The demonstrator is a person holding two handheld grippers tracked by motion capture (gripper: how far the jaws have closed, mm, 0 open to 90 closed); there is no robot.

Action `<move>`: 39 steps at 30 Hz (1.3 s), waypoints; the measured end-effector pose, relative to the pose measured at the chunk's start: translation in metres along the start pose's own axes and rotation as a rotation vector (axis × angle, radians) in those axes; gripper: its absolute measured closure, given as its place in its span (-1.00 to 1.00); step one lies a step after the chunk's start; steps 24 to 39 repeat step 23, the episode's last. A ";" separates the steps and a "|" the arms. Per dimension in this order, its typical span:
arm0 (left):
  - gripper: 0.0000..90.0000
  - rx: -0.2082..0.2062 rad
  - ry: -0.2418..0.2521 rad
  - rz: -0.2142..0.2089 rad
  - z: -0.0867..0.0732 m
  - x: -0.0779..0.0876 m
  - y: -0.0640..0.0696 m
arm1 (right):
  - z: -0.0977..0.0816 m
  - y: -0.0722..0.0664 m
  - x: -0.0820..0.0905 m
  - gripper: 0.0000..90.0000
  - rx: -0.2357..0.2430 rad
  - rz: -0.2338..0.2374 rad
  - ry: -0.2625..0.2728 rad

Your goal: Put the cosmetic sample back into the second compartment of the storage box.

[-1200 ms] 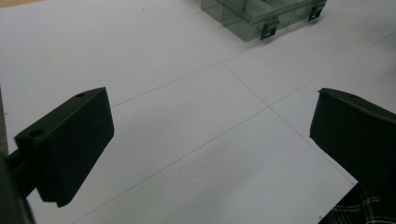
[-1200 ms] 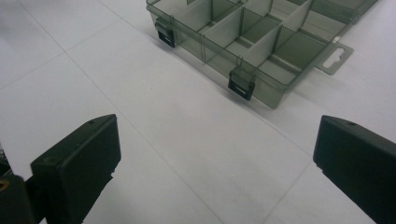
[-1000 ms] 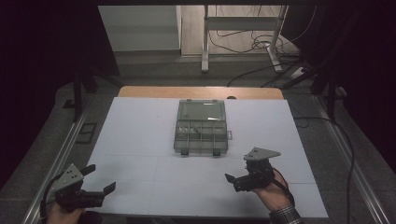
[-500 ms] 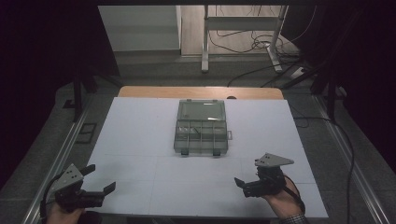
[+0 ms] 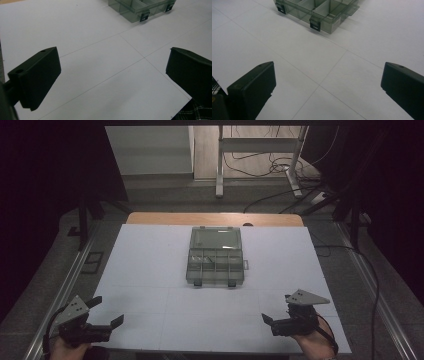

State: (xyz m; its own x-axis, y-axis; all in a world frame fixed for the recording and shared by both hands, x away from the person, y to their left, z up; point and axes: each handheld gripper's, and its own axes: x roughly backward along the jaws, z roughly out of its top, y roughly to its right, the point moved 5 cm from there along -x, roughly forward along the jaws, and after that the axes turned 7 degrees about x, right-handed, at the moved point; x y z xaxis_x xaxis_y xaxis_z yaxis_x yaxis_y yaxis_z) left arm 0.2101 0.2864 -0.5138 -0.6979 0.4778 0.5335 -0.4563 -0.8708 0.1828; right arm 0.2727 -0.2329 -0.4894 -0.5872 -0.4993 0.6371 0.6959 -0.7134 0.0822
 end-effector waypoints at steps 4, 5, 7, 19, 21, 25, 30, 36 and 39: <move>-0.99 0.003 0.001 -0.001 0.000 0.000 0.000 | -0.003 0.001 0.005 -1.00 -0.015 -0.011 0.008; -0.99 0.003 0.001 -0.001 0.000 0.000 0.000 | -0.004 0.002 0.006 -1.00 -0.018 -0.015 0.007; -0.99 0.001 0.001 0.001 0.000 0.000 0.000 | -0.007 0.003 0.008 -1.00 -0.030 -0.028 0.010; -0.99 0.003 0.000 0.002 0.000 0.000 0.000 | -0.032 0.015 0.024 -1.00 -0.104 -0.103 0.008; -0.99 0.002 -0.001 0.003 0.000 0.000 0.000 | -0.033 0.017 0.028 -1.00 -0.130 -0.114 0.037; -0.99 0.002 0.001 0.002 0.000 0.000 0.000 | -0.033 0.018 0.029 -1.00 -0.138 -0.113 0.040; -0.99 0.002 0.001 0.002 0.000 0.000 0.000 | -0.033 0.018 0.029 -1.00 -0.138 -0.113 0.040; -0.99 0.002 0.001 0.002 0.000 0.000 0.000 | -0.033 0.018 0.029 -1.00 -0.138 -0.113 0.040; -0.99 0.002 0.001 0.002 0.000 0.000 0.000 | -0.033 0.018 0.029 -1.00 -0.138 -0.113 0.040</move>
